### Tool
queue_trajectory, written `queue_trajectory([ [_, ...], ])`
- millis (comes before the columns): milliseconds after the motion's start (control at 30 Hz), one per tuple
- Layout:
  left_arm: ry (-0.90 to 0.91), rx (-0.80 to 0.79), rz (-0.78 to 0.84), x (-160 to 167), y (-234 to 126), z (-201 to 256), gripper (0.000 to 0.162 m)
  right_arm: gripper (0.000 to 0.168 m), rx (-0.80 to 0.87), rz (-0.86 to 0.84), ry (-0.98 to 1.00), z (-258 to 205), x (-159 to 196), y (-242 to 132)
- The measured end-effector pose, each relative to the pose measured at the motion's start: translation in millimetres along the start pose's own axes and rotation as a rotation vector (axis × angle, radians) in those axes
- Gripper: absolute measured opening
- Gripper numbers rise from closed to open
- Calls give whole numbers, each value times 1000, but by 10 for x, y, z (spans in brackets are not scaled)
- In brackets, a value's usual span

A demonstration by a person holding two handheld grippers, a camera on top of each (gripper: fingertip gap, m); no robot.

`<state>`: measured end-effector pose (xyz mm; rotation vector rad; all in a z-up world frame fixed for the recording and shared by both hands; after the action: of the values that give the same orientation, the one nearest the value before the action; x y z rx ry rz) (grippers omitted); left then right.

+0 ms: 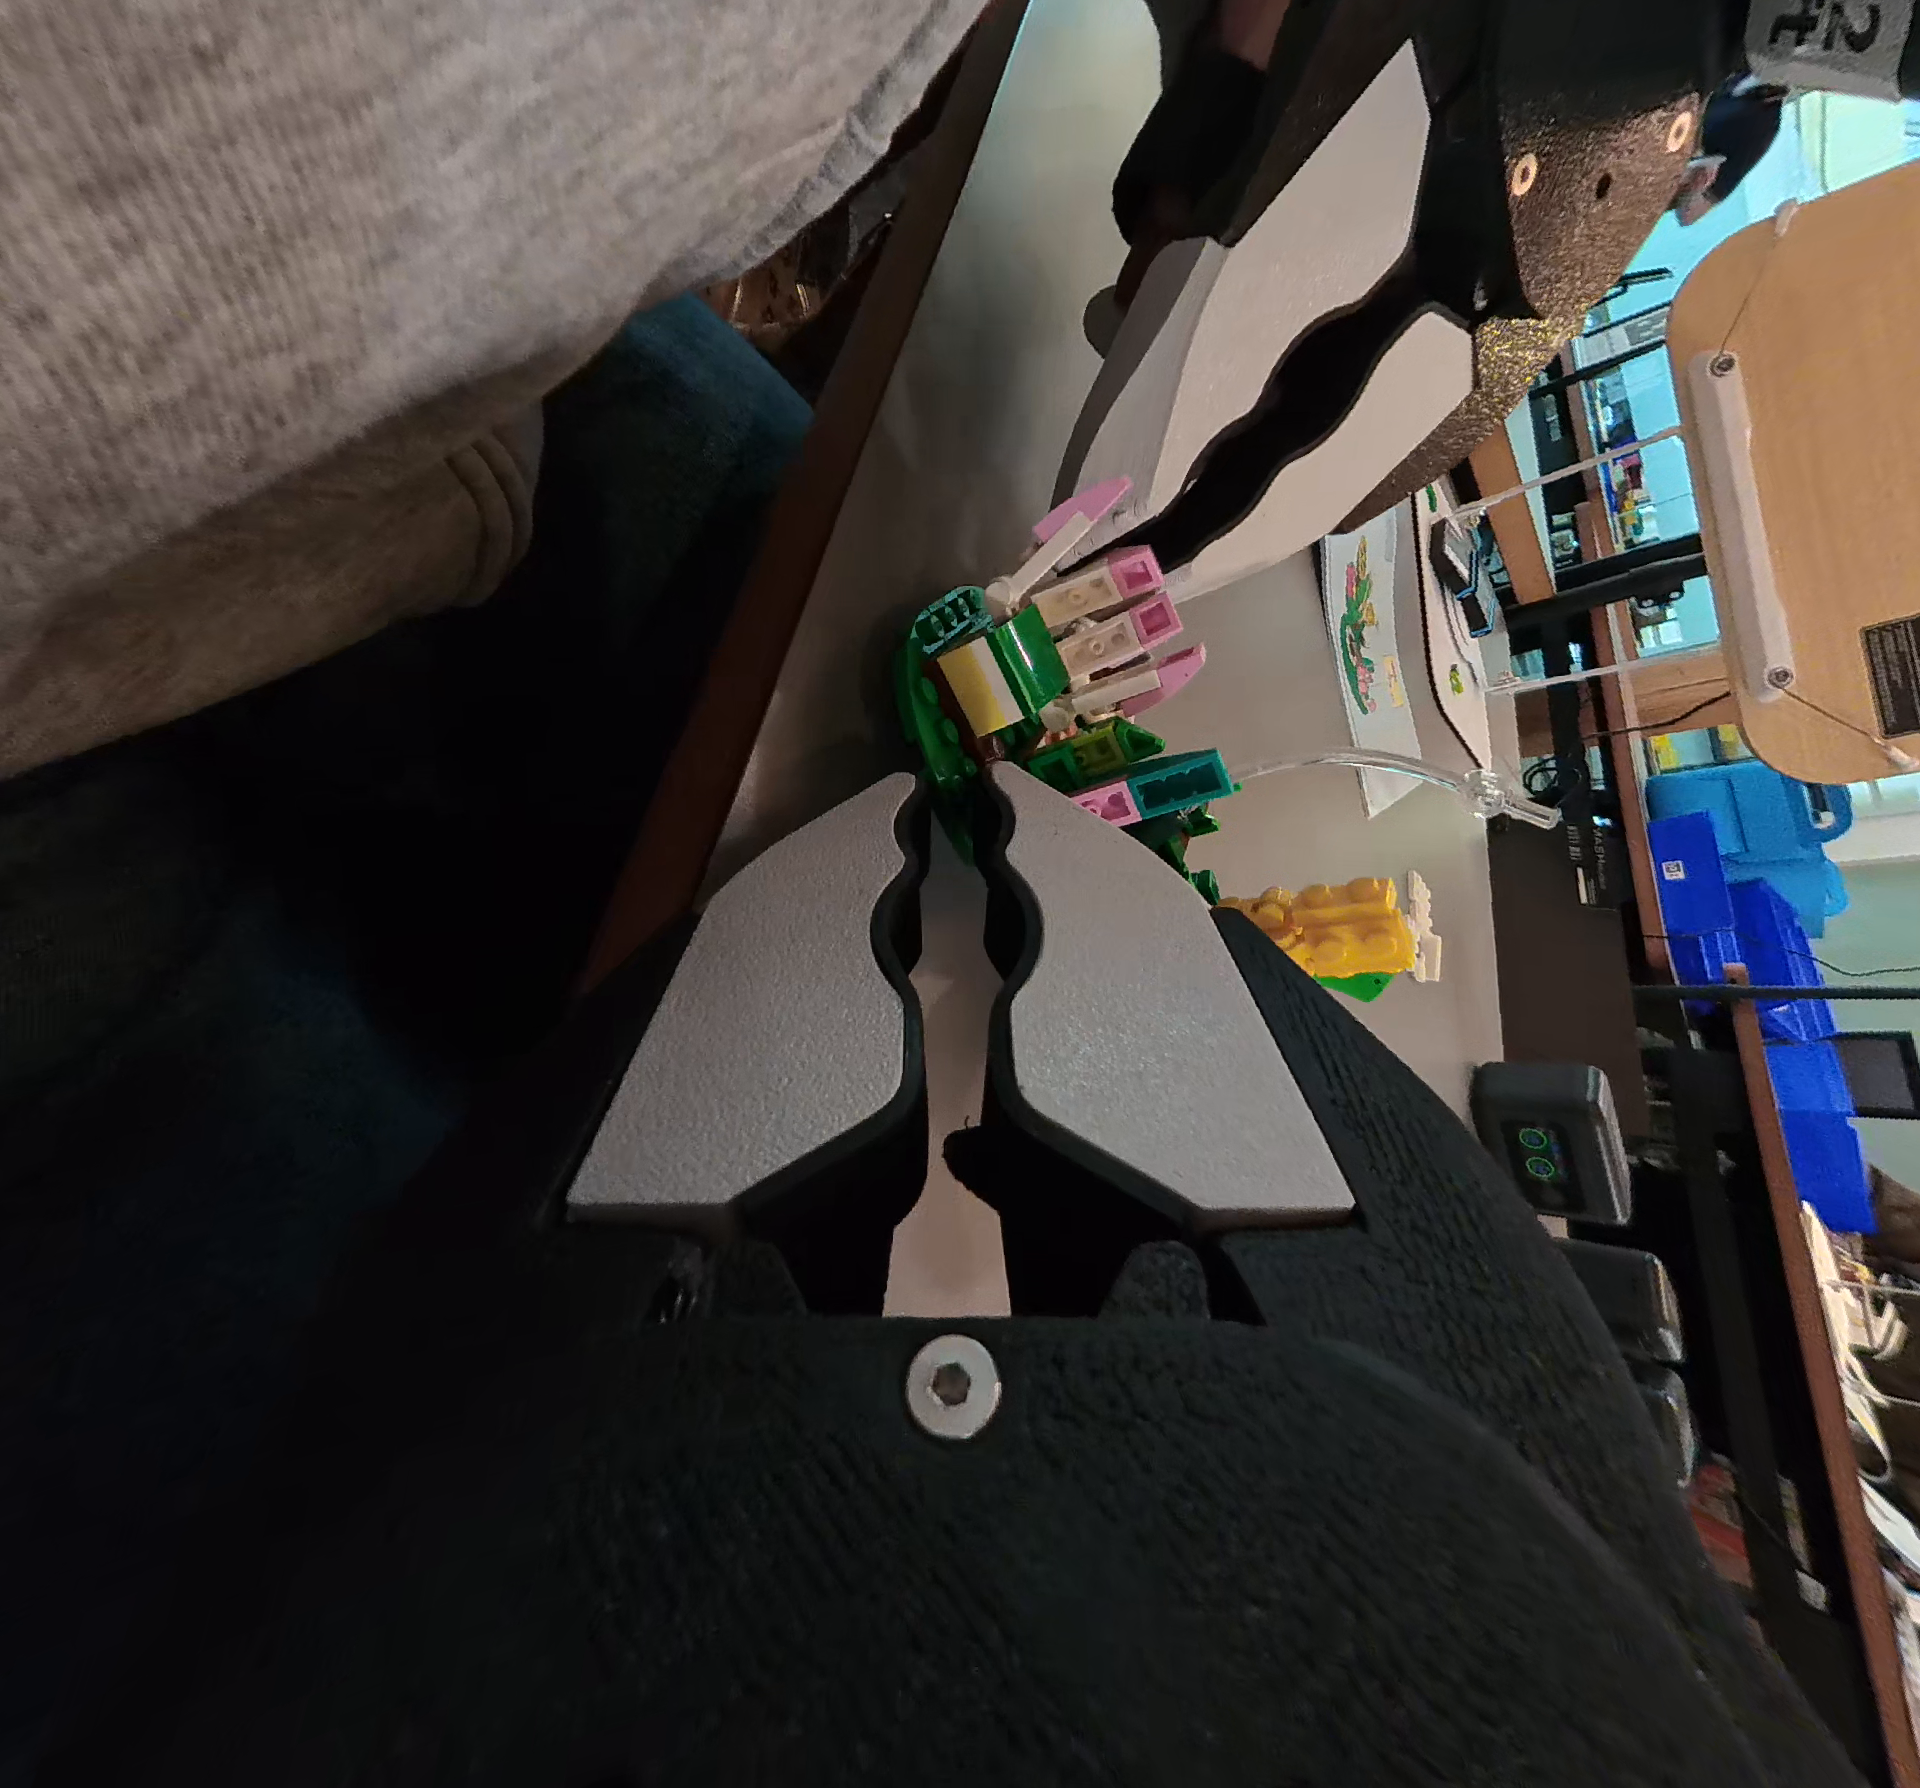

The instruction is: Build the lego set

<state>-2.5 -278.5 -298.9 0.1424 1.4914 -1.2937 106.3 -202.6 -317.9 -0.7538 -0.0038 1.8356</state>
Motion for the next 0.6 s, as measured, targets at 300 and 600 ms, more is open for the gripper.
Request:
queue_trajectory([
  [300,-5,-19,-24,-7,9,-13,7,6,0,0,1,5,4,4],
  [600,2,-31,-33,6,-2,-21,7,6,3,7,15,12,9,8],
])
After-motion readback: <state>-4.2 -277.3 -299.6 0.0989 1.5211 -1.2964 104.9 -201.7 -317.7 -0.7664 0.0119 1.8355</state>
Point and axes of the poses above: each gripper's, where its closed fingertips meet, y out along the fingers, x out of its underside, z = x × y across the jaws, the point moved 6 cm from there along -y, back along the fingers, and after that the axes turned 9 degrees about x, right-handed, at the moved point
